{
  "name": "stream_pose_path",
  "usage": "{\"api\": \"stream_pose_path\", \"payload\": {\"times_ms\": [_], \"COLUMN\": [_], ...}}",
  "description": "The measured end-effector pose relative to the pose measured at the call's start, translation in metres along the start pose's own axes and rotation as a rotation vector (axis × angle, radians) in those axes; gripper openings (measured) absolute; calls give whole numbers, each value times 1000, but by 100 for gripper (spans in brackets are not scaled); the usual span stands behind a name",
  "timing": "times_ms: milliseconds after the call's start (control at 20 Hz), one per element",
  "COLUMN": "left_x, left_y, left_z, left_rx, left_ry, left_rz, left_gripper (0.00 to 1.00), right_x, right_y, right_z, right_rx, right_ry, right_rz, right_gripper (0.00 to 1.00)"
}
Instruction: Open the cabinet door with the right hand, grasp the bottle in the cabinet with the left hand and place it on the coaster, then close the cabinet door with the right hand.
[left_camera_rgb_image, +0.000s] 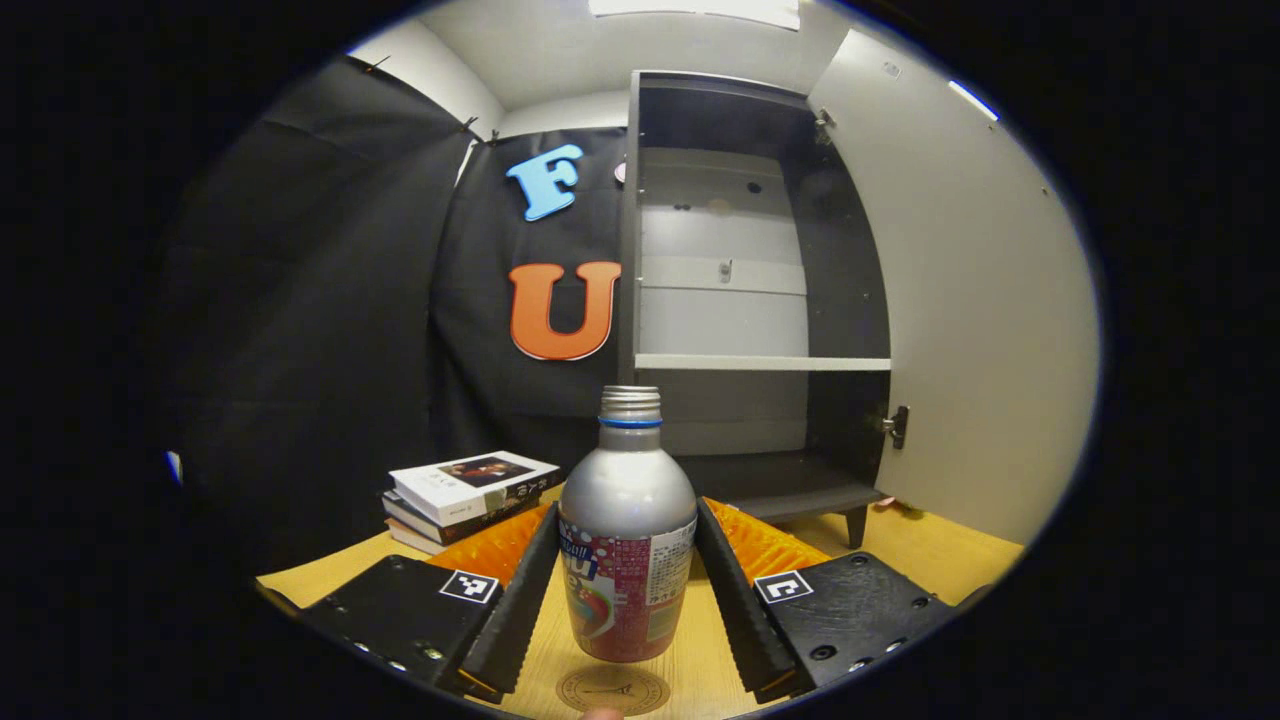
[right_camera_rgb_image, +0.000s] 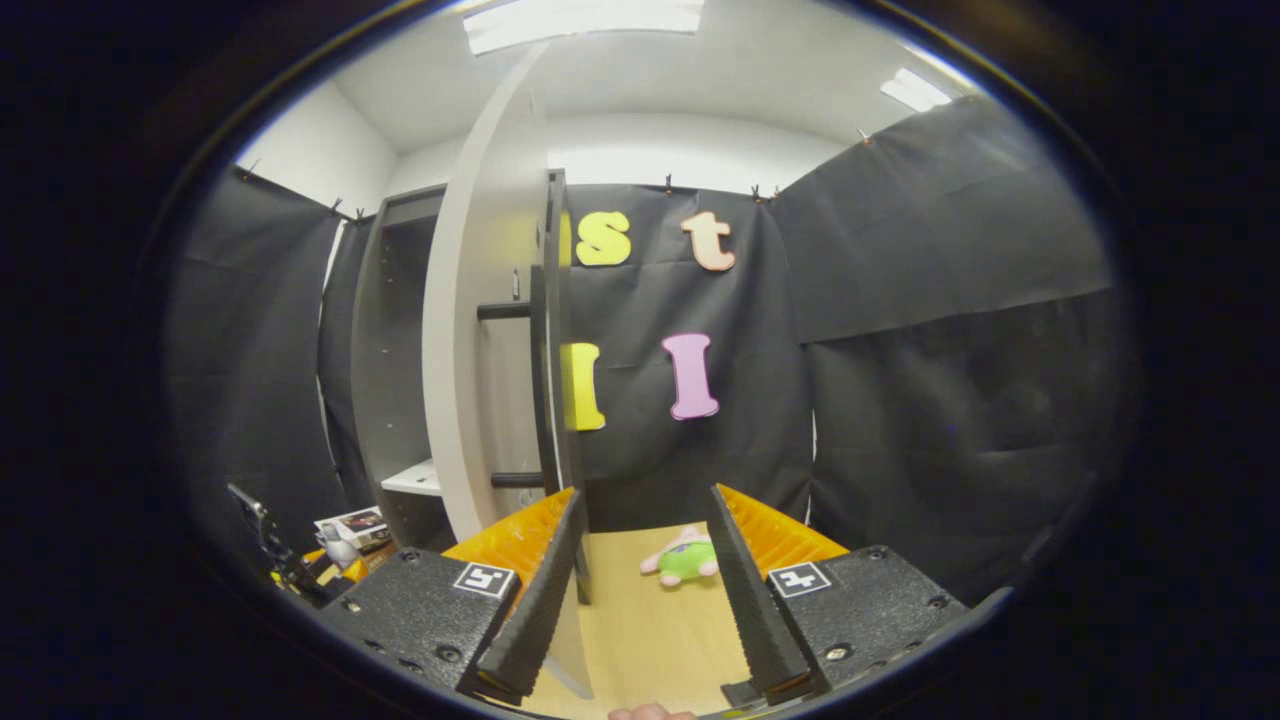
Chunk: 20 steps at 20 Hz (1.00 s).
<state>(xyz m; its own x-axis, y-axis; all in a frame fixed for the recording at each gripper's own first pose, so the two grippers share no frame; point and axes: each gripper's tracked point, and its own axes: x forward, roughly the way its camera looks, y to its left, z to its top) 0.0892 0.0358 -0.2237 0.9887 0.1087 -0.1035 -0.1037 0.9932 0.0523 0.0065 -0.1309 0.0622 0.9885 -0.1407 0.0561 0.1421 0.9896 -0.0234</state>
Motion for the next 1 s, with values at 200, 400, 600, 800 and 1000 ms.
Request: {"api": "stream_pose_path", "payload": {"times_ms": [200,400,600,800,1000], "left_x": [-9,-15,-19,-17,-21], "left_y": [6,8,18,13,11], "left_z": [-44,-71,-72,-79,-80], "left_rx": [5,-25,-20,20,25], "left_ry": [62,99,71,55,46], "left_rz": [36,52,104,100,121], "left_gripper": [78,78,78,78,78], "right_x": [-1,-3,-6,-4,-3], "right_y": [-2,-2,2,5,4], "right_z": [2,3,0,-3,-4], "right_rx": [11,-6,-32,-31,-31], "right_ry": [6,13,22,29,33], "right_rz": [-16,-36,-39,-36,-33], "right_gripper": [78,78,78,78,78]}}
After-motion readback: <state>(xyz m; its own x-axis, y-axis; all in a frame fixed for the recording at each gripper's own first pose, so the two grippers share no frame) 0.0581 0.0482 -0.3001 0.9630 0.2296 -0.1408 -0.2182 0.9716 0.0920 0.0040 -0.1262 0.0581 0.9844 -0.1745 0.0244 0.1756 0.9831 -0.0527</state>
